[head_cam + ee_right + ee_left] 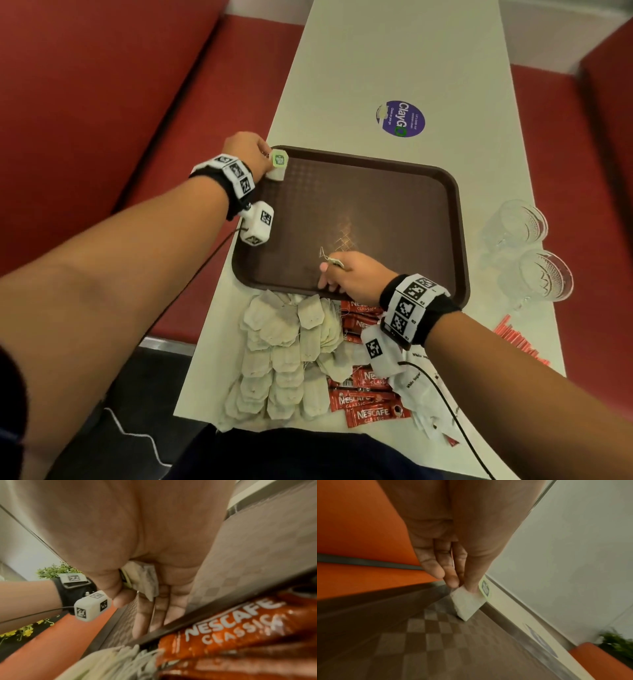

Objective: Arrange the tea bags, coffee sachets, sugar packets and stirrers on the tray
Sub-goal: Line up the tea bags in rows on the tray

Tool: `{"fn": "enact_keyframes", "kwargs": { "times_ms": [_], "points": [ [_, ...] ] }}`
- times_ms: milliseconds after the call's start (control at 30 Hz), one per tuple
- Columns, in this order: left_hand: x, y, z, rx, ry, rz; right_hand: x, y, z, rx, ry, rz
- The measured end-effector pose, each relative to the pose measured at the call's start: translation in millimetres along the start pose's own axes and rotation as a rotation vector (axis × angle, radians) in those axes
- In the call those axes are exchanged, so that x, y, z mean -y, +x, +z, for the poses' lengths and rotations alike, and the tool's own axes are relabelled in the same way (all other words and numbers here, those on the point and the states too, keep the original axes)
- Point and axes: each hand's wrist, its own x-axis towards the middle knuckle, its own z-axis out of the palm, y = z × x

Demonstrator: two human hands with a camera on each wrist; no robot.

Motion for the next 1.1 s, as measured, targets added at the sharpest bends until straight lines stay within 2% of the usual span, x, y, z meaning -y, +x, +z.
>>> {"fn": "enact_keyframes", "kwargs": {
  "times_ms": [200, 333, 567, 633, 767, 933, 1033, 1100],
  "points": [
    [-9, 18, 4, -0.021, 0.181, -0.031, 0, -2, -3, 0.019, 0.031, 0.005],
    [-17, 17, 3, -0.024, 0.306, 0.018, 3, -3, -6, 0.038, 0.137, 0.026],
    [-17, 5, 19, 0.233, 0.515, 0.190, 2, -4, -11, 0.059, 0.407, 0.110],
    [-17, 5, 18, 0.253, 0.565, 0.166, 4, -5, -12, 0.062, 0.424, 0.110],
    [-21, 2, 16, 0.204, 0.640, 0.176, 7, -4, -12, 0.014, 0.380, 0.112],
    [-20, 2, 13, 0.176, 0.585, 0.179, 11, -5, -11, -0.063, 0.287, 0.099],
    [-20, -5, 4, 0.137, 0.447, 0.183, 14, -2, -13, -0.065, 0.267, 0.066],
    [-24, -19, -4, 0.078, 0.317, 0.251, 17, 1, -14, -0.089, 0.263, 0.040]
  ]
}}
